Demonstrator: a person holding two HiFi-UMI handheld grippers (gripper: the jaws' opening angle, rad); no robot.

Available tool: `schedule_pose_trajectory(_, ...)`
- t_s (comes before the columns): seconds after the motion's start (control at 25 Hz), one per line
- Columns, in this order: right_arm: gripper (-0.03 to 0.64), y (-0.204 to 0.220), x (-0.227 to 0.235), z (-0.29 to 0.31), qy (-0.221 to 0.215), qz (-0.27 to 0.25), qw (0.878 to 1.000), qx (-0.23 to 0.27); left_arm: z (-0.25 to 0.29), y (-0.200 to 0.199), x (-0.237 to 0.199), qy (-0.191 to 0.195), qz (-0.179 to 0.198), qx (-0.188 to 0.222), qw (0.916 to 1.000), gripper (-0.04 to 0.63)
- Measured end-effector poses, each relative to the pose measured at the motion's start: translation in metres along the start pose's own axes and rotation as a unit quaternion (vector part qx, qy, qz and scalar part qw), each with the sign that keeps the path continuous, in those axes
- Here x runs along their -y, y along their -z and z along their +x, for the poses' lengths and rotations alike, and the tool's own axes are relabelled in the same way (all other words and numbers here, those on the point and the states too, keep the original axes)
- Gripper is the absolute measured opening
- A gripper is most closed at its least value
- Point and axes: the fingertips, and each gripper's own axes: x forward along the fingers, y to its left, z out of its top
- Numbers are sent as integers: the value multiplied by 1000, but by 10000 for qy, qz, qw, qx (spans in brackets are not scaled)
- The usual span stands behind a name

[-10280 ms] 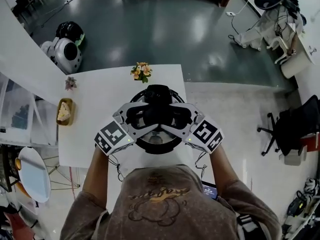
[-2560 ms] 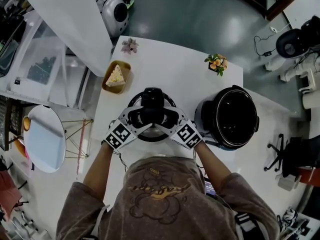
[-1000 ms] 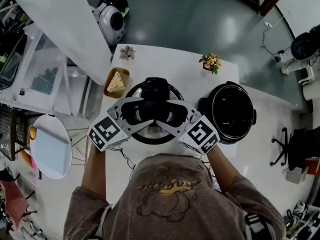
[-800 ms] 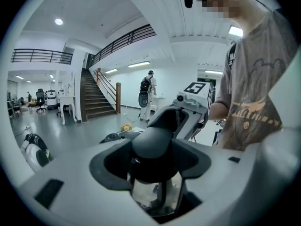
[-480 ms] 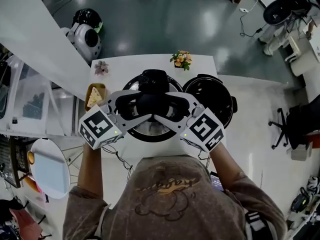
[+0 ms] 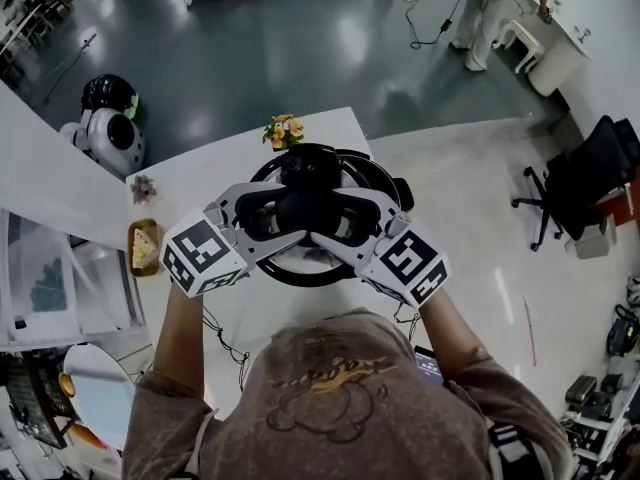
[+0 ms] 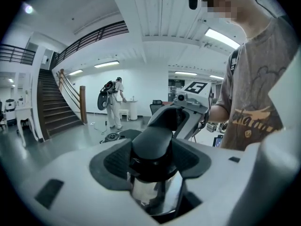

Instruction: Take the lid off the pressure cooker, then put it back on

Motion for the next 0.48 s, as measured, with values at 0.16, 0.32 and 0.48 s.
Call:
schedule_pose_trajectory(0.16, 258, 13, 23, -27, 379, 199, 9991, -20, 36, -14, 5, 403, 132, -17, 9991, 272)
schedule_pose_trajectory(0.32, 258, 22, 39, -45, 596, 326, 9977, -19, 61, -22, 8, 640, 195, -30, 9978, 272)
schedule_pose_trajectory(0.48, 258, 32, 51, -57, 716, 401, 9966, -7, 80, -26, 11, 769, 228, -70, 9968, 272)
